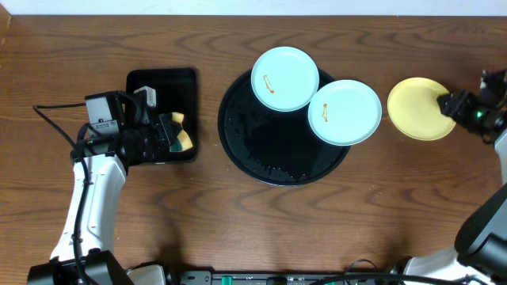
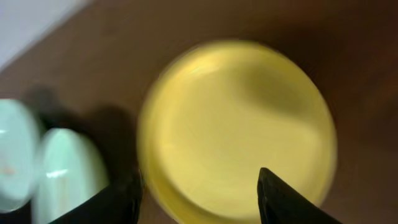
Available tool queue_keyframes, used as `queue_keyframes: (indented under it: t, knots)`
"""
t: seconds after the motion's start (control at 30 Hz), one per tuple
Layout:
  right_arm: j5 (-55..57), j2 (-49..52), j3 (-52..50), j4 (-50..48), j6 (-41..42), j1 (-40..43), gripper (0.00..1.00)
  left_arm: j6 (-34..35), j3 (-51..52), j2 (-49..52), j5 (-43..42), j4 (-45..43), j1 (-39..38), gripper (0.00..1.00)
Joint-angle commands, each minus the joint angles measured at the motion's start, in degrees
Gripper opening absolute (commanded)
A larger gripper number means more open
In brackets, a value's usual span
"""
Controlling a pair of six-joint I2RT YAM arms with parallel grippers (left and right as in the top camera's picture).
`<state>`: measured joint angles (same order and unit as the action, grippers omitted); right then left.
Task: Clean dirty plates on tray and stack at the side
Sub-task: 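Move the right gripper to the right pale green plate's rim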
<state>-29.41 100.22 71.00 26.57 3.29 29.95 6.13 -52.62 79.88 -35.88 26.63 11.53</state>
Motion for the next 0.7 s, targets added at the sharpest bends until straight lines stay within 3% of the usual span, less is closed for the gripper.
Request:
queue_keyframes:
  t: [0.0,0.1,0.23,0.43,0.67]
  knots:
    - [-4.61,-2.67,9.01,10.36,-11.19,-5.81,0.62,-0.57,-0.11,-0.13,-0.94,0.17,0.28,0.08]
    - [-1.77,-2.62,15.23,21.07,-15.76,-11.76,0.68,-0.57,-0.11,-0.13,-0.94,0.76,0.28,0.08]
    - [6.60,-2.58,16.74,26.27,-16.46,-18.78,0.72,-0.57,-0.09,-0.13,-0.94,1.79,0.28,0.08]
    - [12.22,-2.08,14.47,28.35,-16.41,-22.80,0.64,-0.59,0.04,-0.13,-0.52,2.91,0.28,0.08]
    - [12.13,-2.05,10.12,28.02,-15.78,-22.08,0.68,-4.24,0.98,-0.13,2.16,2.89,0.28,0.08]
